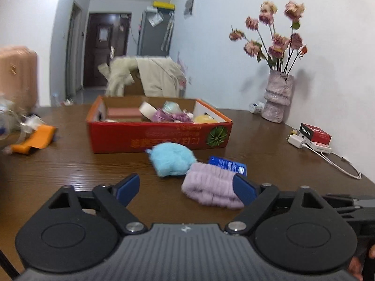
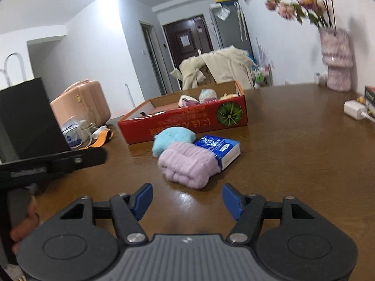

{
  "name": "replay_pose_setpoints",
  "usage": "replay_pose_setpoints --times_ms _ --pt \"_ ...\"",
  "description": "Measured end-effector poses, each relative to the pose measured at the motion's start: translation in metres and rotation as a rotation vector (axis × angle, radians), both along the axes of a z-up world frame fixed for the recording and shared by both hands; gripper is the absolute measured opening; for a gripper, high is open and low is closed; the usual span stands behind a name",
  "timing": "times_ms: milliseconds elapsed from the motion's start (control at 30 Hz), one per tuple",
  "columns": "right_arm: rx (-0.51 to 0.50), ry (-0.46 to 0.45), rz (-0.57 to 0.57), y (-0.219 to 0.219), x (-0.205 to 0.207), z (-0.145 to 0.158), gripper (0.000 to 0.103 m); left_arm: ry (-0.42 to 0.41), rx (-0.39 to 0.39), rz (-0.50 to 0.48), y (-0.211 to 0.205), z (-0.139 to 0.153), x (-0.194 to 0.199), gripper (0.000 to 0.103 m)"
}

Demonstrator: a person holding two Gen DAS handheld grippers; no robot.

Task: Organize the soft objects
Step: 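Grasp the lilac towel with both grippers, then carry the lilac towel into the box and open both grippers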

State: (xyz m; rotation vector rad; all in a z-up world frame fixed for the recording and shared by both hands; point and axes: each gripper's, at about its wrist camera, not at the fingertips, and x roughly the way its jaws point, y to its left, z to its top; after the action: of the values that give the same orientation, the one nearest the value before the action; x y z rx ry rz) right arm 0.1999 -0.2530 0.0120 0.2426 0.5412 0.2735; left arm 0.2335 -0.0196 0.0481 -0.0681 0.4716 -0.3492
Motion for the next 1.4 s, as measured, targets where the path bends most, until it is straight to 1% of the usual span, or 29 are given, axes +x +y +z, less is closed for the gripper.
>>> replay_pose_setpoints --times_ms 67,100,133,233,267,300,333,367,400,433,467,533,600,633,700,767,800,867,900,933,1000,1100,1267,1333,1400 --pt "0.034 0.017 -0.007 -0.004 0.02 -0.003 0.055 0.05 -0.041 -0.021 -0.005 -0.006 0.029 0.074" --pt "0.05 0.024 -0.011 -0.005 0.029 -0.005 0.052 0.078 -0.062 -0.027 -0.007 -0.01 0.043 0.072" --pt "0.066 0.037 -0.013 -0.007 0.039 -0.007 0.048 0.101 -0.077 -0.031 -0.009 -0.013 0.056 0.072" --pt "0.114 0.082 -0.015 -0.012 0.064 -0.016 0.042 0.147 -0.084 -0.025 -0.014 -0.024 0.082 0.071" --pt "0.13 0.099 -0.014 -0.013 0.071 -0.019 0.041 0.164 -0.091 -0.032 -0.015 -0.029 0.089 0.067" --pt "0.144 0.112 -0.011 -0.014 0.077 -0.021 0.038 0.187 -0.096 -0.039 -0.017 -0.033 0.094 0.053" --pt "0.157 0.123 -0.007 -0.015 0.081 -0.024 0.036 0.224 -0.101 -0.057 -0.017 -0.037 0.099 0.043" --pt "0.173 0.135 -0.005 -0.016 0.084 -0.026 0.035 0.262 -0.122 -0.087 -0.016 -0.041 0.102 0.027" --pt "0.195 0.147 0.004 -0.016 0.087 -0.028 0.033 0.289 -0.153 -0.094 -0.014 -0.042 0.1 0.025" --pt "0.207 0.153 0.012 -0.016 0.088 -0.029 0.033 0.301 -0.166 -0.069 -0.011 -0.042 0.094 0.024" --pt "0.217 0.153 0.023 -0.016 0.088 -0.029 0.033 0.312 -0.156 -0.045 -0.01 -0.041 0.087 0.023" --pt "0.222 0.164 0.05 -0.014 0.089 -0.029 0.033 0.308 -0.136 -0.025 -0.01 -0.037 0.065 0.024" --pt "0.216 0.165 0.058 -0.012 0.09 -0.03 0.033 0.304 -0.144 -0.01 -0.009 -0.034 0.053 0.025" --pt "0.214 0.166 0.06 -0.011 0.091 -0.031 0.033 0.301 -0.151 -0.012 -0.008 -0.035 0.052 0.027" --pt "0.208 0.17 0.06 -0.009 0.092 -0.032 0.031 0.309 -0.166 0.009 -0.006 -0.038 0.056 0.038" --pt "0.196 0.166 0.059 -0.008 0.091 -0.031 0.03 0.309 -0.196 0.031 -0.001 -0.039 0.06 0.045" --pt "0.187 0.162 0.058 -0.008 0.089 -0.03 0.029 0.306 -0.217 0.037 0.001 -0.041 0.061 0.045" --pt "0.17 0.162 0.061 -0.006 0.088 -0.03 0.028 0.313 -0.23 0.032 0.001 -0.042 0.062 0.045" --pt "0.162 0.16 0.06 -0.005 0.087 -0.03 0.026 0.312 -0.231 0.018 0.0 -0.043 0.062 0.035" --pt "0.155 0.16 0.06 -0.005 0.086 -0.03 0.024 0.319 -0.23 0.008 -0.002 -0.044 0.062 0.029" --pt "0.132 0.151 0.066 -0.002 0.081 -0.026 0.021 0.314 -0.232 0.006 -0.001 -0.044 0.057 0.026" --pt "0.103 0.127 0.08 0.005 0.071 -0.019 0.02 0.284 -0.239 -0.004 0.002 -0.038 0.042 0.025" --pt "0.094 0.096 0.101 0.014 0.057 -0.006 0.019 0.244 -0.248 0.001 0.011 -0.028 0.025 0.024" --pt "0.09 0.069 0.118 0.017 0.057 0.006 0.018 0.221 -0.263 0.007 0.016 -0.019 0.024 0.024" --pt "0.063 0.031 0.143 0.022 0.063 0.022 0.018 0.183 -0.266 0.017 0.019 -0.005 0.031 0.024"
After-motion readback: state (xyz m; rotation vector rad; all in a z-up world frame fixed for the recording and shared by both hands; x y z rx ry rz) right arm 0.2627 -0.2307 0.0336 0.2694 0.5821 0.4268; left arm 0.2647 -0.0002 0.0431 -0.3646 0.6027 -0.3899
